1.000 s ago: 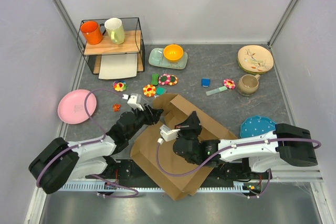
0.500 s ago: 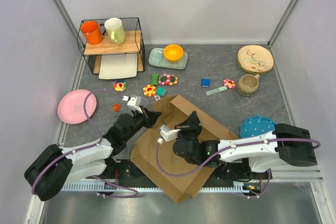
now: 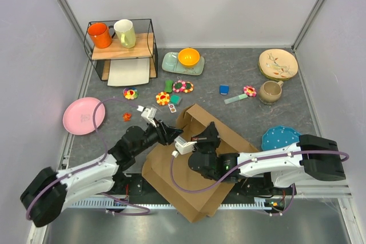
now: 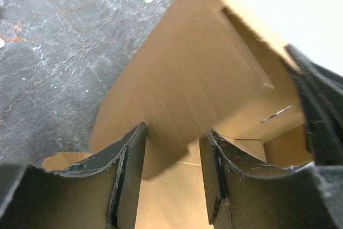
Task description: Fold the paper box
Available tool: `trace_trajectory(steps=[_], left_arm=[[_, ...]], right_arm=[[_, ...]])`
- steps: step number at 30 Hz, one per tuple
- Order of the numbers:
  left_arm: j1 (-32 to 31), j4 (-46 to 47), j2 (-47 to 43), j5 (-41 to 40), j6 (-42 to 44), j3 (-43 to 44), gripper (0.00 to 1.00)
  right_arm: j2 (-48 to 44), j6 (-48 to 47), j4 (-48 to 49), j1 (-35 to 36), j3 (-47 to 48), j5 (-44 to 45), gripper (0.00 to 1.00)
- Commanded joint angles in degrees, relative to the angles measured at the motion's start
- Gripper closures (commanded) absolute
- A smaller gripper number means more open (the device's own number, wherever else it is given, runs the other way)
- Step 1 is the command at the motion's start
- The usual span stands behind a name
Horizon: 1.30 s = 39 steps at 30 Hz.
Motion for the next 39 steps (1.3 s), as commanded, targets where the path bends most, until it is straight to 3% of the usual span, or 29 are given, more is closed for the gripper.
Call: trace_trajectory(steps=[1, 9, 12, 16, 21, 23, 24, 26, 27, 30, 39], left_arm=[[-0.4, -13.0, -13.4, -3.7, 2.0, 1.3, 0.46], [-0.4, -31.5, -32.2, -12.1, 1.4, 2.6, 0.43], [-0.4, -34.0, -35.7, -21.0, -2.5, 0.5, 0.43], [-0.4, -31.0, -34.1, -29.4, -5.2, -0.6, 0.44], [0.1, -20.6, -21.8, -35.7, -1.9, 1.3, 0.4], [1.3, -15.0, -15.4, -33.8, 1.1, 3.1, 0.39], [1.9, -13.4, -8.7, -30.1, 2.2, 5.1, 0.39], [3.1, -7.3, -3.3, -24.5, 5.4, 7.0, 0.39], [3.3, -5.3, 1.0, -17.6, 6.7, 8.3, 0.39], [3.2, 1.6, 3.1, -8.2, 7.9, 7.2, 0.39], [3.2, 14.2, 0.9, -1.8, 7.2, 0.0, 0.34]], right_arm=[[-0.9, 2.4, -0.7, 0.6, -0.2, -0.3, 1.0], [-1.9, 3.4, -1.3, 0.6, -0.6, -0.2, 1.0], [-2.1, 3.8, -1.3, 0.6, -0.5, -0.4, 1.0], [-2.6, 3.8, -1.4, 0.7, -0.3, -0.6, 1.0], [-3.5, 3.4, -1.7, 0.8, -0.3, -0.7, 1.0], [-3.8, 3.4, -1.7, 0.7, -0.3, -0.7, 1.0], [-4.1, 3.6, -1.7, 0.8, -0.4, -0.7, 1.0], [-4.3, 3.8, -1.8, 0.8, -0.4, -0.8, 1.0], [-4.4, 3.9, -1.9, 0.8, -0.4, -0.9, 1.0], [-5.0, 4.0, -2.4, 0.8, -0.5, -0.9, 1.0], [-5.0, 5.3, -2.2, 0.8, -0.5, -2.3, 1.0]])
